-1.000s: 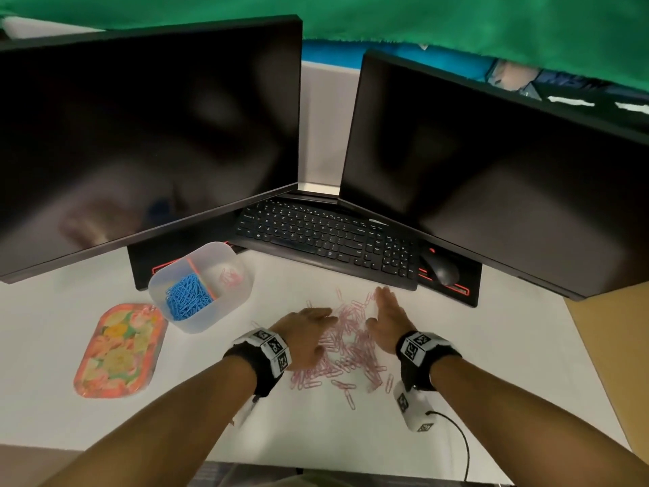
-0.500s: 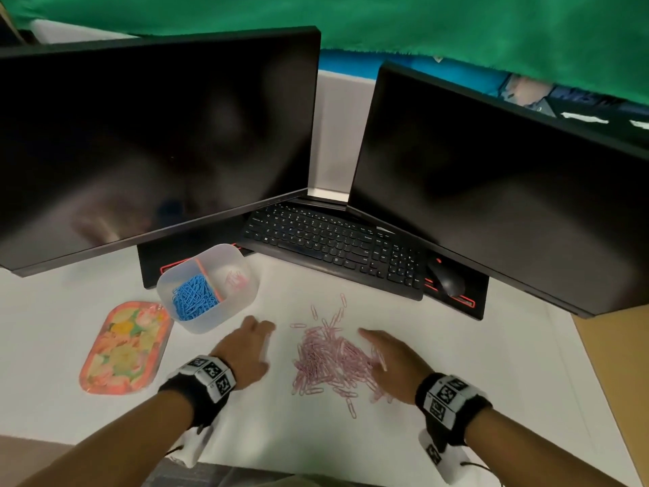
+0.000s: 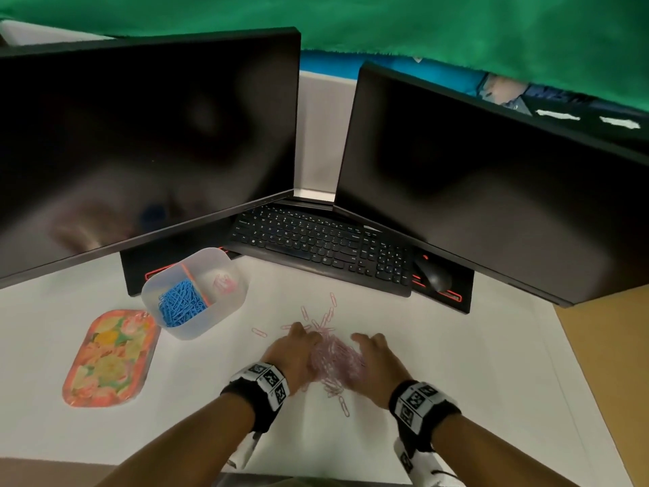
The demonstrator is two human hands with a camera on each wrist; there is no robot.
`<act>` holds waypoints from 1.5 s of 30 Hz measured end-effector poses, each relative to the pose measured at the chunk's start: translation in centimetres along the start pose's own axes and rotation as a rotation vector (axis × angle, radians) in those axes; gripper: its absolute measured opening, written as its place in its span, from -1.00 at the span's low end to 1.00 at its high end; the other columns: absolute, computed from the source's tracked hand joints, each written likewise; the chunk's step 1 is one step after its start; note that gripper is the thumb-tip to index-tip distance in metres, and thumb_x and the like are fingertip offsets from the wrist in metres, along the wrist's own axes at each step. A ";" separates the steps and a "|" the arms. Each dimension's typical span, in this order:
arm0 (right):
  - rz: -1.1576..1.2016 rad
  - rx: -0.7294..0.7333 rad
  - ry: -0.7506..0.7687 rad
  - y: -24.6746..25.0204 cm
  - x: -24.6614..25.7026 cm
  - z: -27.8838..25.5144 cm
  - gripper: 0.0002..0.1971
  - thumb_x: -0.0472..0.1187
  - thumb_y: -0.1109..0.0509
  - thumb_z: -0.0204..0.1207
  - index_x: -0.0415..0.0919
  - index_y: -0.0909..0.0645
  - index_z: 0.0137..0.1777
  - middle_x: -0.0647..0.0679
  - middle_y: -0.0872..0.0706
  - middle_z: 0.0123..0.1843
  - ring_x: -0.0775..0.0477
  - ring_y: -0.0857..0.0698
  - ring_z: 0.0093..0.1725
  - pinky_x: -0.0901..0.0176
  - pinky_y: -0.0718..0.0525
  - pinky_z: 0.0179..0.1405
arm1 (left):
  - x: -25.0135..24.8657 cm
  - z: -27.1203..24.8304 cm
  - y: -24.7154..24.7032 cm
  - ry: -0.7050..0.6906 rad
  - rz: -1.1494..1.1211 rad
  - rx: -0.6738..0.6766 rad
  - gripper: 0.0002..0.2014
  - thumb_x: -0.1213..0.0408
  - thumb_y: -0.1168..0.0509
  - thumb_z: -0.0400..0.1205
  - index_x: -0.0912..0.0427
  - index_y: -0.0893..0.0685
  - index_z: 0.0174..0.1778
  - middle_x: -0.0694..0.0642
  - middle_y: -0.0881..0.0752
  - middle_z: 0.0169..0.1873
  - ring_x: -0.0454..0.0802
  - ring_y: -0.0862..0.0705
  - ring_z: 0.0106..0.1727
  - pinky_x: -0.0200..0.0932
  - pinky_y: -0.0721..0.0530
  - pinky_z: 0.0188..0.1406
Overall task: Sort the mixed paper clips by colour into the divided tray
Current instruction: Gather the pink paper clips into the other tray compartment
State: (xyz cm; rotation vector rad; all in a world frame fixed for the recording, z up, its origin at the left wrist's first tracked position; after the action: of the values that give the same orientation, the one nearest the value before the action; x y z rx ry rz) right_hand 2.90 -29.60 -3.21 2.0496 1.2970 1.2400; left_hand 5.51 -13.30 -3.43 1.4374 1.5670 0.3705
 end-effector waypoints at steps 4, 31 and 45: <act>-0.006 -0.022 0.039 -0.1 1.6 1.7 -0.55 0.00 -0.44 0.46 -0.02 -0.49 0.32 -0.01 -0.52 0.15 -0.09 -0.61 0.11 0.16 -0.61 0.07 | -0.3 -0.2 0.8 -0.012 -0.041 -0.082 -0.68 0.20 -0.33 0.55 -0.02 -0.65 0.23 0.12 -0.58 0.08 0.18 -0.70 0.05 -0.03 -0.68 0.09; 0.160 -0.092 0.009 1.1 1.5 2.9 -0.83 -0.39 -0.36 0.42 -0.22 -0.78 -0.16 -0.06 -0.77 -0.26 -0.03 -0.71 -0.19 0.26 -0.65 -0.17 | 6.5 -4.4 13.9 0.204 -0.458 -0.542 -0.83 0.31 -0.42 0.57 0.00 -0.76 0.03 -0.08 -0.70 -0.07 -0.15 -0.69 -0.12 -0.47 -0.46 -0.29; 0.364 -0.021 -0.014 2.5 3.3 2.4 -0.78 -0.42 -0.47 0.37 -0.04 -0.75 -0.28 -0.04 -0.79 -0.35 -0.01 -0.78 -0.34 0.14 -0.78 -0.21 | 12.2 -4.1 17.5 0.429 -0.333 -0.568 -0.77 0.22 -0.43 0.53 0.02 -0.71 0.11 0.01 -0.74 0.02 -0.01 -0.67 -0.05 -0.19 -0.60 -0.01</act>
State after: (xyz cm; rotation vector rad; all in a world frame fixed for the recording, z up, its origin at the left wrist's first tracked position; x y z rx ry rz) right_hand 6.71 -27.70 -1.13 2.3458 0.9241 1.3777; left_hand 14.61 3.77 6.57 0.6717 1.8060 0.8821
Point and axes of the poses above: each hand's wrist, its own z-axis towards the middle knuckle, its own y-axis out of the back of the hand, x = y × z, the point moved 7 cm from there along z, towards the middle knuckle
